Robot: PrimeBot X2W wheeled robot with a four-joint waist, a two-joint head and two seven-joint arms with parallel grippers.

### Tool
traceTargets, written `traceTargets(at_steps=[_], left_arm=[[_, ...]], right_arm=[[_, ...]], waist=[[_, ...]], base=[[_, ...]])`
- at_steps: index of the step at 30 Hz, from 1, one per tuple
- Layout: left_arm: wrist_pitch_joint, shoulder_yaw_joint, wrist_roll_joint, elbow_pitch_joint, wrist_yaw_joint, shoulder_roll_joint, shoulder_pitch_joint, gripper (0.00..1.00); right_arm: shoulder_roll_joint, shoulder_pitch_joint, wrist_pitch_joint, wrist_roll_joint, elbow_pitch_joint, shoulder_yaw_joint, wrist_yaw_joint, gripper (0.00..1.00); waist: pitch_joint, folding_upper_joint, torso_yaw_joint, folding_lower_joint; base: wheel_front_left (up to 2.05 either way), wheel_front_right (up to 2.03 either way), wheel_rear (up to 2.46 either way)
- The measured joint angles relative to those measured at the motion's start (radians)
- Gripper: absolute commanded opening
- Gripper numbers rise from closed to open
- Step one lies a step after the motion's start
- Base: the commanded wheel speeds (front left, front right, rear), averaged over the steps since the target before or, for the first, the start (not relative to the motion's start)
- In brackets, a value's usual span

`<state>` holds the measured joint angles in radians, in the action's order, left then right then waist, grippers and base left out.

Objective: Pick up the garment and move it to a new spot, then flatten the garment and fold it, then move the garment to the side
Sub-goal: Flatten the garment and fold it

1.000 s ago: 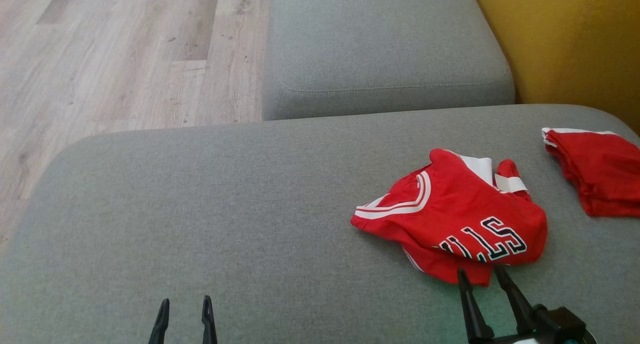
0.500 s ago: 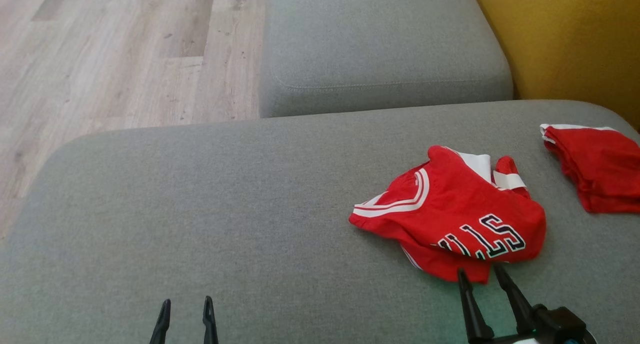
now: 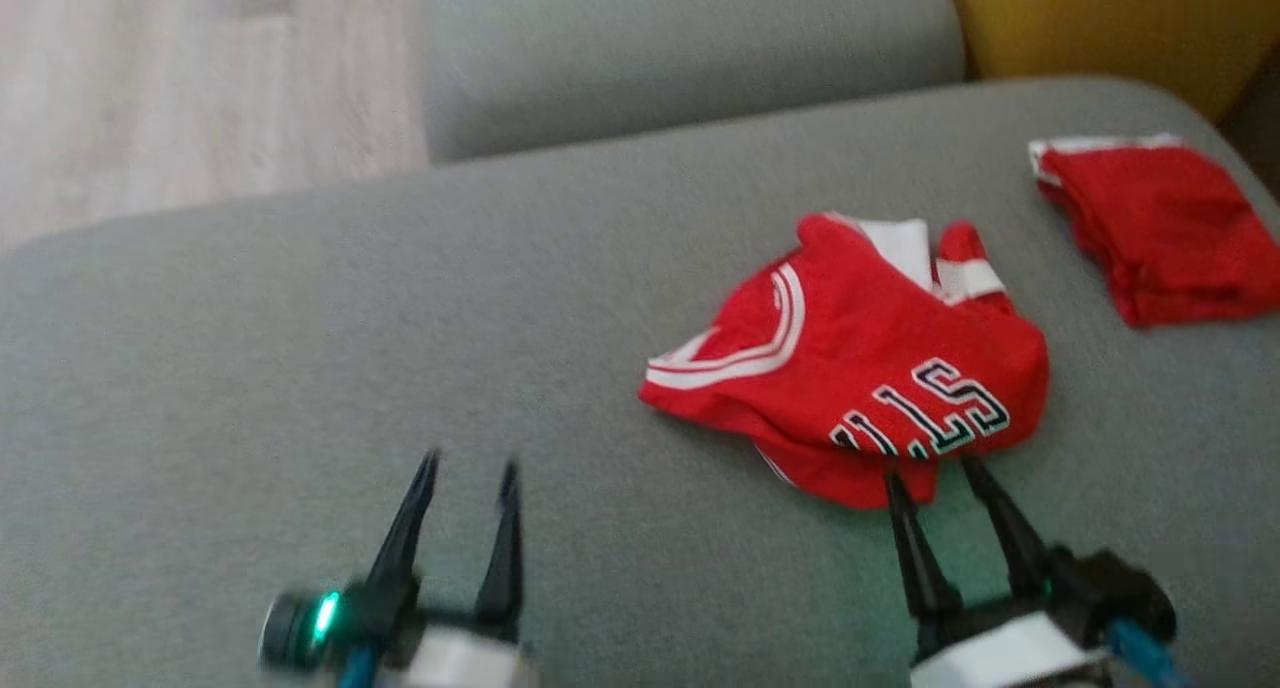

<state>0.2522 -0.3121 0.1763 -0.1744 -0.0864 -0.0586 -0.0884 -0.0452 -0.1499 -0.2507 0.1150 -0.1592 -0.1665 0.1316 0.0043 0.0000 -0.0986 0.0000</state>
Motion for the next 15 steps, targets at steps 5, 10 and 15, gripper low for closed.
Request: traceTargets(at_steps=[5, 10, 15], left_arm=[[0.000, -0.088, 0.000, -0.145, 0.037, 0.004, 0.290, 1.00], [0.000, -0.163, 0.043, -0.337, 0.059, 0.006, 0.525, 1.00], [-0.066, -0.245, 0.081, -0.551, 0.040, 0.017, 0.639, 1.00]], right_arm=[[0.000, 0.108, 0.000, -0.002, 0.036, -0.007, 0.000, 1.00], [0.000, 0.158, 0.000, -0.002, 0.040, -0.012, 0.000, 1.00], [0.000, 0.161, 0.000, 0.010, 0.041, -0.016, 0.000, 1.00]], waist=[[0.117, 0.0000, -0.051, 0.0004], [0.212, 0.0000, -0.117, 0.0006], [0.267, 0.0000, -0.191, 0.0003]], base=[[0.00, 0.00, 0.00], [0.00, 0.00, 0.00], [0.00, 0.00, 0.00]])
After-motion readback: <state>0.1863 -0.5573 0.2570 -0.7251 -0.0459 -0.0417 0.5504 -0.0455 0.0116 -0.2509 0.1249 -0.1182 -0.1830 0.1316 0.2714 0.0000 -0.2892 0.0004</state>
